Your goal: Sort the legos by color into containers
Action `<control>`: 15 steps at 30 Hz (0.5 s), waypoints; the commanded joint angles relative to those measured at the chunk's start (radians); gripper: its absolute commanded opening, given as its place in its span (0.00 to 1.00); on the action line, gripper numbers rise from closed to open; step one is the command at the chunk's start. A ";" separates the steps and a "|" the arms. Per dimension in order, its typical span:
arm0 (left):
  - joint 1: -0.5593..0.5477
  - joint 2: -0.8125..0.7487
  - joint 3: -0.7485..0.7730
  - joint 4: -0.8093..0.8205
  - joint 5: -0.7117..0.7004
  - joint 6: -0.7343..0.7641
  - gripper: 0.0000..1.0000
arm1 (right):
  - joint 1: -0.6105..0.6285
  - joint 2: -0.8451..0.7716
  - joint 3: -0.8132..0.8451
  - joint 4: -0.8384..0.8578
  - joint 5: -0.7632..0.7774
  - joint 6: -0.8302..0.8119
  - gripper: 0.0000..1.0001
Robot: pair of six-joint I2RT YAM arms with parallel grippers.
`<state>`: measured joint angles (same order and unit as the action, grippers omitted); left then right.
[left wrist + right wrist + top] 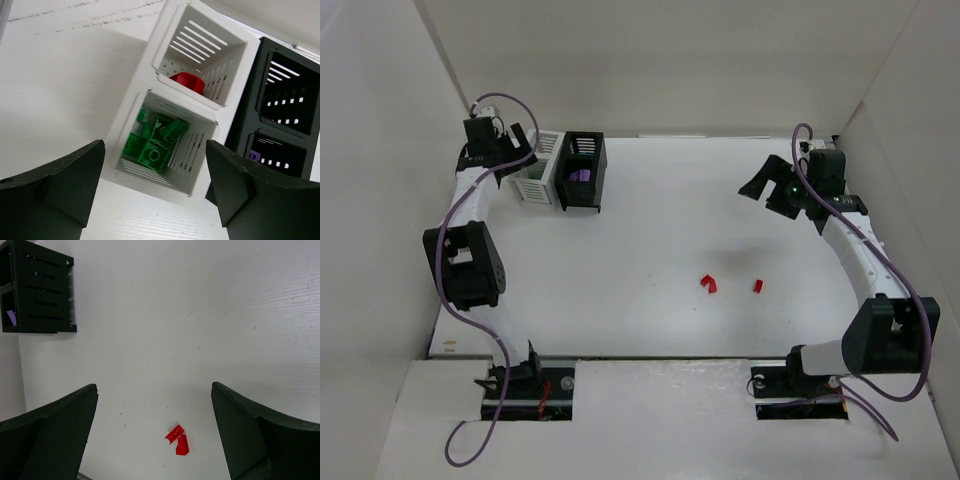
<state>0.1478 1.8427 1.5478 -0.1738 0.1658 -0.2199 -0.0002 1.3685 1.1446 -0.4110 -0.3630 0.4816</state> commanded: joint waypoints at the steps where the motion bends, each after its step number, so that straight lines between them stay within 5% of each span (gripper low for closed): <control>1: 0.044 -0.037 0.058 0.023 0.069 0.030 0.79 | -0.004 -0.002 0.012 0.024 -0.010 -0.015 1.00; 15: 0.053 0.095 0.132 0.008 0.186 0.082 0.87 | -0.014 0.037 0.001 0.052 -0.060 -0.024 1.00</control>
<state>0.1978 1.9308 1.6455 -0.1638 0.3069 -0.1574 -0.0071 1.4143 1.1439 -0.4065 -0.3969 0.4732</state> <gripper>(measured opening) 0.873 0.994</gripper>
